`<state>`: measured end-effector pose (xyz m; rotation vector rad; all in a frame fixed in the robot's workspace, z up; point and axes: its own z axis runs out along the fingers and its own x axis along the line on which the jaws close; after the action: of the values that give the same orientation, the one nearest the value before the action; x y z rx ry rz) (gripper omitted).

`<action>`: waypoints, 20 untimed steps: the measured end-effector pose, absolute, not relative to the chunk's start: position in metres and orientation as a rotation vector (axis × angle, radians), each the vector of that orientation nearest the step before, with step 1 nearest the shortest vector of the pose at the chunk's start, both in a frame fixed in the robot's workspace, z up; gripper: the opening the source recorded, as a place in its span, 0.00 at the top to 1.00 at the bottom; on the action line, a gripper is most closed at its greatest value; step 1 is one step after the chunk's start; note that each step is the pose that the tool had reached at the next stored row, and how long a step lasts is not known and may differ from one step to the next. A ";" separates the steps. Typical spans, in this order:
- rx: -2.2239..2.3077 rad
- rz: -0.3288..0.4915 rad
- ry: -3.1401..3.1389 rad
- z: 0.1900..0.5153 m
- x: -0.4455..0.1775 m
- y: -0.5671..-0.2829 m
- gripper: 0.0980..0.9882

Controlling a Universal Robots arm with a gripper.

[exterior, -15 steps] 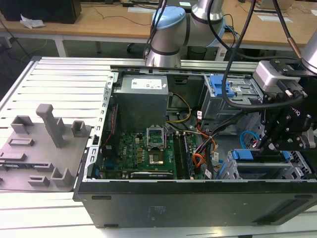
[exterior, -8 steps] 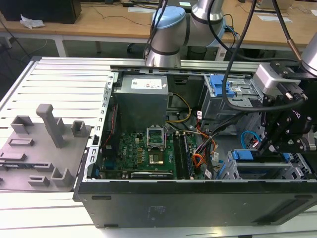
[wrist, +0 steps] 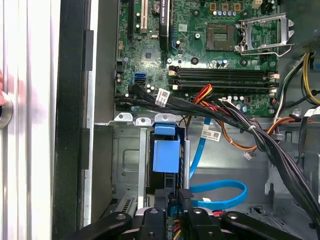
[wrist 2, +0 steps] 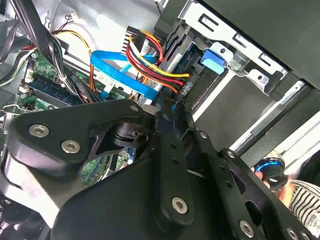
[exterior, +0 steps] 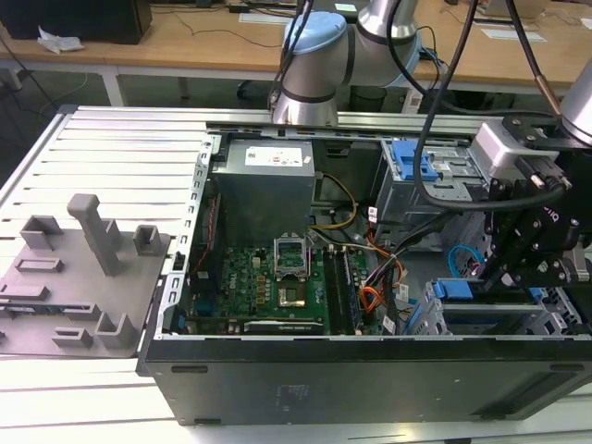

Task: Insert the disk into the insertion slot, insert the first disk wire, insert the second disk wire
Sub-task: 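Insert the second disk wire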

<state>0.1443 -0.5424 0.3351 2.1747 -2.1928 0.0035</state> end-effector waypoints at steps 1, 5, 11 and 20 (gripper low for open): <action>2.175 0.004 -2.193 0.335 0.144 -0.542 0.85; 2.175 0.003 -2.193 0.346 0.144 -0.543 0.85; 2.174 0.004 -2.193 0.372 0.144 -0.541 0.99; 2.179 0.012 -2.197 0.377 0.129 -0.541 0.99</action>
<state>0.1293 -0.5414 0.3771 2.1787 -2.1972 0.0119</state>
